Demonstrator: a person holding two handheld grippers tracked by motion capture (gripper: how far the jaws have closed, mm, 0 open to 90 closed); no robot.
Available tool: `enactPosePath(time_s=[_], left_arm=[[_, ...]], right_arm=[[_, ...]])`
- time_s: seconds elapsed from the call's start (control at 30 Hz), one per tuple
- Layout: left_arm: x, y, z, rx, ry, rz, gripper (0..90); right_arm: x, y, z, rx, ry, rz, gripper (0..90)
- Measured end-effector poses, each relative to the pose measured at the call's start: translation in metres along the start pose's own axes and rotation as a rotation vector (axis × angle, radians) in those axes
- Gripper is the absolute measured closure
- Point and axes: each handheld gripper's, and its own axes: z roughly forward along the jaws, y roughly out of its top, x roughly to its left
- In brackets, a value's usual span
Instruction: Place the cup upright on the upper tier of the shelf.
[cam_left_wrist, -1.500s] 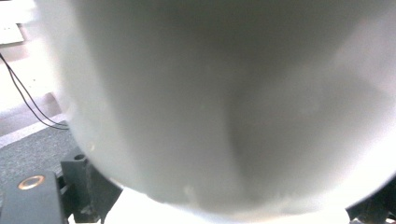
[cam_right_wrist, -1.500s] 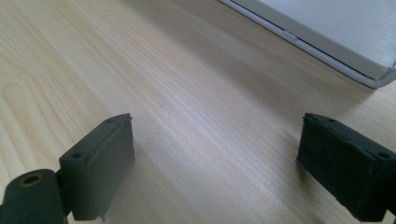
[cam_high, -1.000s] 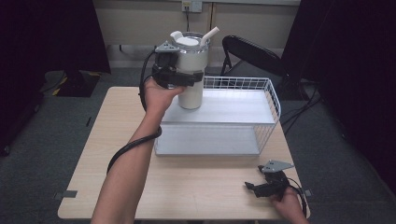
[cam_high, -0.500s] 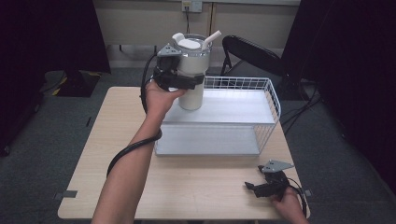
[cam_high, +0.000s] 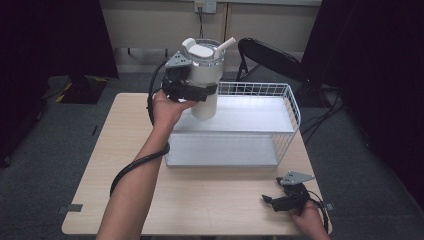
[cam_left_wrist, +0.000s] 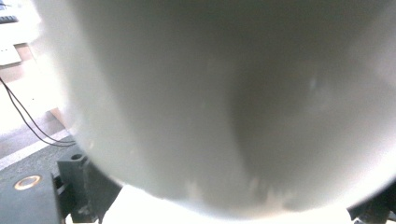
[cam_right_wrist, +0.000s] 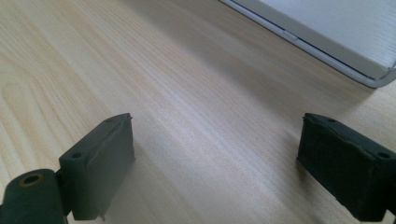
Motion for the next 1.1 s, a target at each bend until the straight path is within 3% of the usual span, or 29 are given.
enactPosePath(time_s=[0.23, 0.33, 0.5, 0.83, 1.1], left_arm=[[0.001, -0.005, -0.002, 0.011, -0.008, -0.060, 8.4], [0.001, -0.008, -0.003, 0.027, 0.000, -0.045, 8.3], [0.002, -0.014, -0.006, 0.045, -0.009, -0.059, 8.8], [0.005, -0.023, -0.028, 0.054, -0.018, -0.079, 10.5], [-0.003, -0.028, -0.051, 0.078, -0.028, -0.044, 10.9]], right_arm=[[0.000, 0.000, 0.000, 0.000, 0.000, 0.000, 10.0], [0.000, 0.000, 0.000, 0.000, 0.000, 0.000, 10.0], [0.000, 0.000, 0.000, 0.000, 0.000, 0.000, 10.0], [0.000, 0.000, 0.000, -0.001, 0.001, 0.000, 10.0], [0.000, 0.000, 0.000, -0.001, 0.001, 0.001, 10.0]])
